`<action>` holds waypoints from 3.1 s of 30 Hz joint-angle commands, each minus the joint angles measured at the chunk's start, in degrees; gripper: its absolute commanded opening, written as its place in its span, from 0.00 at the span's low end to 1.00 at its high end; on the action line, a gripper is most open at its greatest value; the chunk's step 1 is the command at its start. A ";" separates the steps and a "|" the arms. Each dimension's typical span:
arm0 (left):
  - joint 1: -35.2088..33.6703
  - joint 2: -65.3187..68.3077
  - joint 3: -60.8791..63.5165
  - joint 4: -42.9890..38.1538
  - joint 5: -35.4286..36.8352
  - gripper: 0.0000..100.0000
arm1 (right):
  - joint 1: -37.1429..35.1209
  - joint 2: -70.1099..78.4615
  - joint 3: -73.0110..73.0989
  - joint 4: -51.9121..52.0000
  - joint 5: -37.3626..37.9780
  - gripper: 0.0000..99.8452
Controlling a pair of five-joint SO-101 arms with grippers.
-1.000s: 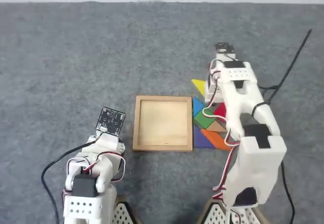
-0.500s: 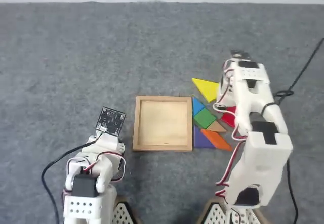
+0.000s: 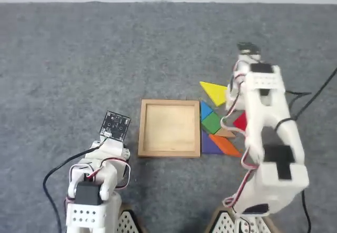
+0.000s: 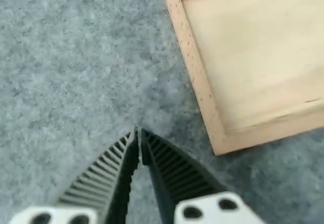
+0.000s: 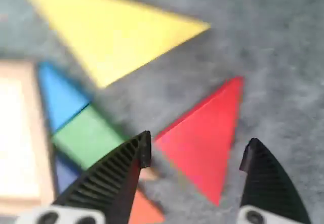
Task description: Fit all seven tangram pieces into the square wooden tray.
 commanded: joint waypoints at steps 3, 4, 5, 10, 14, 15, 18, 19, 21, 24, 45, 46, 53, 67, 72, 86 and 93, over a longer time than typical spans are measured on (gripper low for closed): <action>-0.26 -1.41 -0.66 0.35 0.44 0.01 | -1.54 -3.65 5.27 -3.65 2.46 0.30; -0.26 -1.41 -0.66 0.35 0.44 0.01 | -0.66 -2.86 5.10 -3.91 2.46 0.30; -0.26 -1.41 -0.66 0.35 0.44 0.01 | 0.13 -2.07 4.31 -4.00 2.73 0.31; -0.26 -1.41 -0.66 0.35 0.44 0.01 | 2.07 3.82 0.09 -3.56 3.34 0.38; -0.26 -1.41 -0.66 0.35 0.44 0.01 | 1.89 7.34 -1.14 -3.91 5.54 0.38; -0.26 -1.41 -0.66 0.35 0.44 0.01 | 1.98 8.04 -1.76 -4.00 5.71 0.38; -0.26 -1.41 -0.66 0.35 0.44 0.01 | 2.07 10.07 -3.87 -3.91 5.63 0.38; -0.26 -1.41 -0.66 0.35 0.44 0.01 | 2.07 10.68 -4.31 -3.74 5.71 0.38; -0.26 -1.41 -0.66 0.35 0.44 0.01 | 2.15 12.00 -5.01 -4.00 5.54 0.38; -0.26 -1.41 -0.66 0.35 0.44 0.01 | 2.33 14.20 -5.89 -3.82 5.27 0.38; -0.26 -1.41 -0.66 0.35 0.44 0.01 | 4.53 14.64 -7.47 -2.33 2.46 0.15; -0.26 -1.41 -0.66 0.35 0.44 0.01 | 5.67 13.49 -7.91 -2.33 2.46 0.16; -0.26 -1.41 -0.66 0.35 0.44 0.01 | 14.29 7.87 -7.65 -2.86 2.55 0.21; -0.26 -1.41 -0.66 0.35 0.44 0.01 | 12.18 -14.11 3.96 0.22 3.34 0.28; -0.26 -1.41 -0.66 0.35 0.44 0.01 | 5.49 -18.24 16.62 -5.58 0.62 0.35; -0.26 -1.41 -0.66 0.35 0.44 0.01 | 9.63 3.12 7.91 -7.69 -7.56 0.35; -0.26 -1.41 -0.66 0.35 0.44 0.01 | 9.80 4.53 5.54 -7.69 -7.82 0.35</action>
